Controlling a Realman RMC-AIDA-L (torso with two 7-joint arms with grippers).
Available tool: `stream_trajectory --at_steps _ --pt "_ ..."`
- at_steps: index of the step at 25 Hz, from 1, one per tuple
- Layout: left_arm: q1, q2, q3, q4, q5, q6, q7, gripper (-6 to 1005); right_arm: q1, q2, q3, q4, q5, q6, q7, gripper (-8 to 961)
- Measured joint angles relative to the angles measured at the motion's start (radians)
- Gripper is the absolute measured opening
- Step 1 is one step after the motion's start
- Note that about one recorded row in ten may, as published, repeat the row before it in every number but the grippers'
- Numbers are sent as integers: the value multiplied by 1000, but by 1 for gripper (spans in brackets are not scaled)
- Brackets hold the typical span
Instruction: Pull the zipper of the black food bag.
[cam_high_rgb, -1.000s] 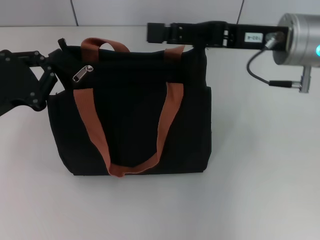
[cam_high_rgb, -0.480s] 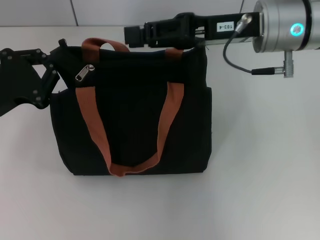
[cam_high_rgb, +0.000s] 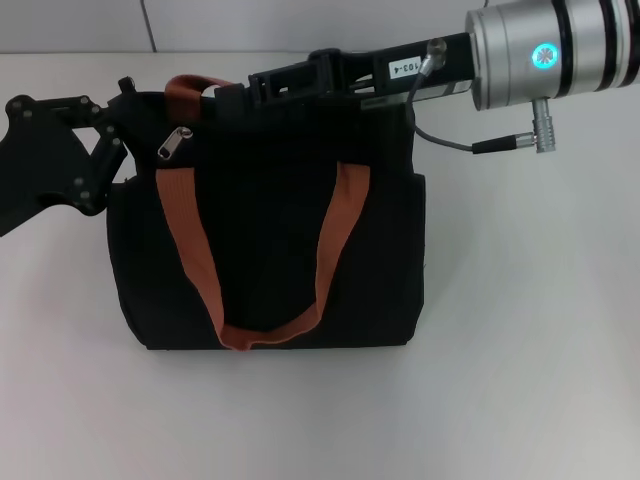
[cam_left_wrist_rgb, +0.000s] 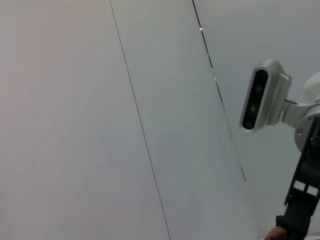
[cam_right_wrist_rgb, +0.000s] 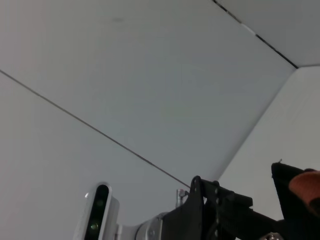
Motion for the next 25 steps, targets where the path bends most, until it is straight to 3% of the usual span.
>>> stream_trajectory --at_steps 4,25 --pt "-1 0 0 -8 -15 -1 0 23 13 7 -17 4 -9 23 34 476" --pt "-1 0 4 -22 -23 7 23 23 72 20 -84 80 -2 135 85 471"
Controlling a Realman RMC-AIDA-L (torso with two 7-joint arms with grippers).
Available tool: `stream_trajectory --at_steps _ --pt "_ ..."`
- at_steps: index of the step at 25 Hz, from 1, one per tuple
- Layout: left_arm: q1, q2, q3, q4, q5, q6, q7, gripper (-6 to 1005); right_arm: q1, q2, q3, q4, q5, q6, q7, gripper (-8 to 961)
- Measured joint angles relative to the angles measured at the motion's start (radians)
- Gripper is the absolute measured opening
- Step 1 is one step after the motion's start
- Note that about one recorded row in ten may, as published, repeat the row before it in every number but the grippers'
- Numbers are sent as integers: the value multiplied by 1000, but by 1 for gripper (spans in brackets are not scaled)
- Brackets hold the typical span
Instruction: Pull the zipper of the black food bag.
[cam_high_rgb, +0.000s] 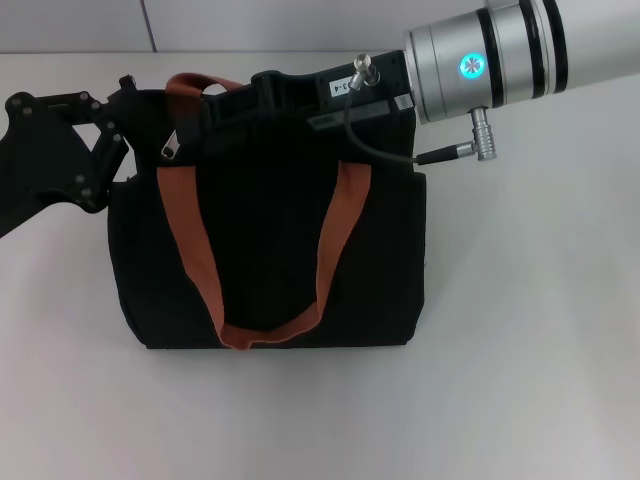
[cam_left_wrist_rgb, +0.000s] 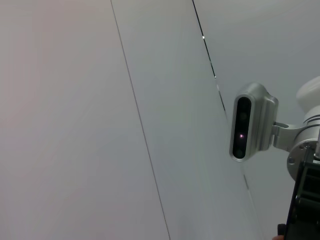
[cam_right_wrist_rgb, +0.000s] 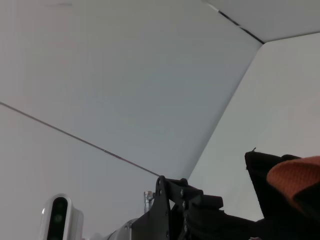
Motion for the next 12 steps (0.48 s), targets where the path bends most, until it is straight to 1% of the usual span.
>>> stream_trajectory --at_steps 6,12 --pt "-2 -1 3 0 0 9 0 23 0 1 -8 0 1 18 0 470" --pt "-14 -1 5 -2 1 16 -4 23 22 5 -40 3 3 50 -3 471"
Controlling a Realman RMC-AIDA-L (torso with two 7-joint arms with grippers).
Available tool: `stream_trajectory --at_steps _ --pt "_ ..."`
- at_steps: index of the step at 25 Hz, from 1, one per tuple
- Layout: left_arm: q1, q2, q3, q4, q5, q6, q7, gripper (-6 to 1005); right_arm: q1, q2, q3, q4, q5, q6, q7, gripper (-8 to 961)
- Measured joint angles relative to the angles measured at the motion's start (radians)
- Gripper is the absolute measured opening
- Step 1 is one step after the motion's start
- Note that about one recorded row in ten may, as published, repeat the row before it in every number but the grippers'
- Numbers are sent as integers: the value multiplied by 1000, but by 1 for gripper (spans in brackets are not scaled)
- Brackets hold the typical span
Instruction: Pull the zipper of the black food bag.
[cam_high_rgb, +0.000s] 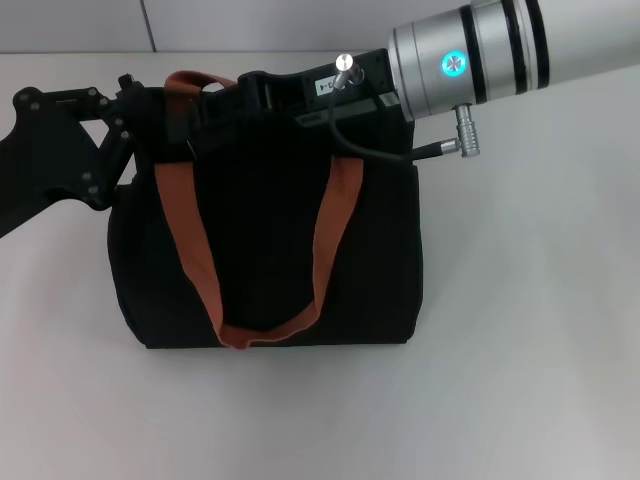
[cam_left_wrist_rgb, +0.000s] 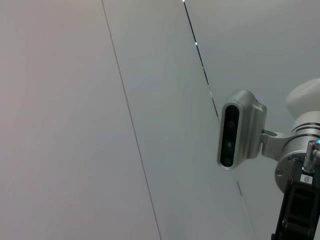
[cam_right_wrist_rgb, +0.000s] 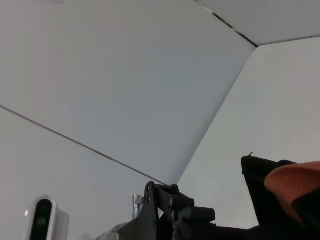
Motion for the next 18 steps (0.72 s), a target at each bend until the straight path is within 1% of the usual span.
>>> stream_trajectory --at_steps 6,10,14,18 --pt "-2 2 -5 0 0 5 -4 23 -6 0 -13 -31 0 0 -7 470" --pt "-2 2 -7 3 0 11 -4 23 -48 -3 -46 -128 -3 -5 -8 470" --pt "-2 3 -7 2 0 11 -5 23 -62 -5 -57 -159 -6 -5 -10 469" --pt "-9 3 -7 -1 0 12 -6 23 -59 -4 -82 -162 -4 2 -21 469"
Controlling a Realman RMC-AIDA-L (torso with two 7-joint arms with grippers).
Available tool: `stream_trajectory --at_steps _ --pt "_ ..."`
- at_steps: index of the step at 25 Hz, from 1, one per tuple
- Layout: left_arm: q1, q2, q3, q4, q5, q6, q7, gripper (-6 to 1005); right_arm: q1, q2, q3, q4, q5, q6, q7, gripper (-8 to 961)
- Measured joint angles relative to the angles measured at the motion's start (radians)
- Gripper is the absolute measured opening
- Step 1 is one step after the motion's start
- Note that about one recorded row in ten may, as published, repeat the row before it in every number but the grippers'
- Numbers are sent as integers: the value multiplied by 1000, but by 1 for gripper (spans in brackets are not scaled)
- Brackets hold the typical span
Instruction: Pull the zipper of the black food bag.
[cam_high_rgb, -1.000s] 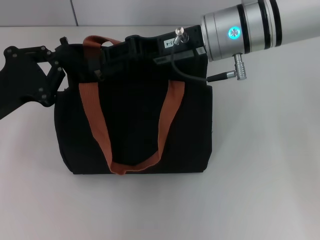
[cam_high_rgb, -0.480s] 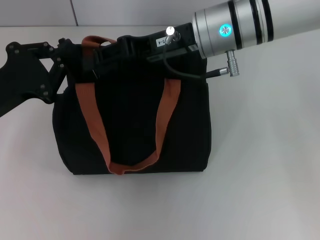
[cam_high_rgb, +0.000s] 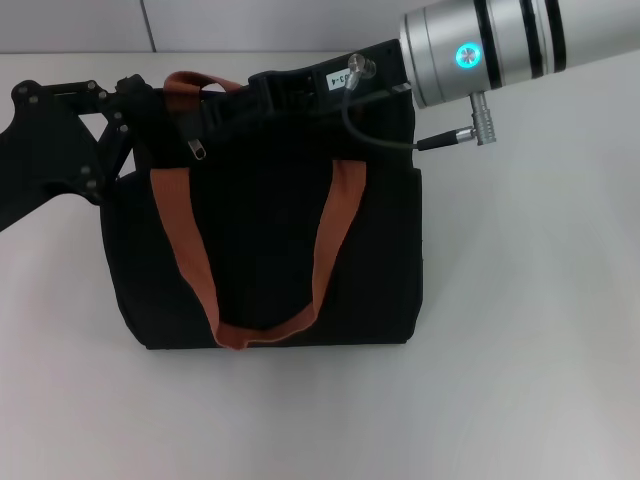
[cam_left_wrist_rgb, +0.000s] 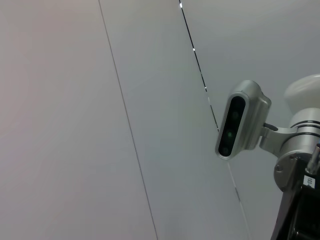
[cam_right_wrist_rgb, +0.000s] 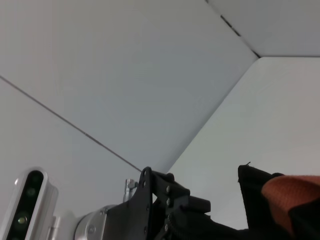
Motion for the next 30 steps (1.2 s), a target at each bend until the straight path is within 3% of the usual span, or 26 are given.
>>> stream_trajectory --at_steps 30 --pt "-47 -2 4 -9 0 -10 -12 22 9 4 -31 6 6 36 -33 468"
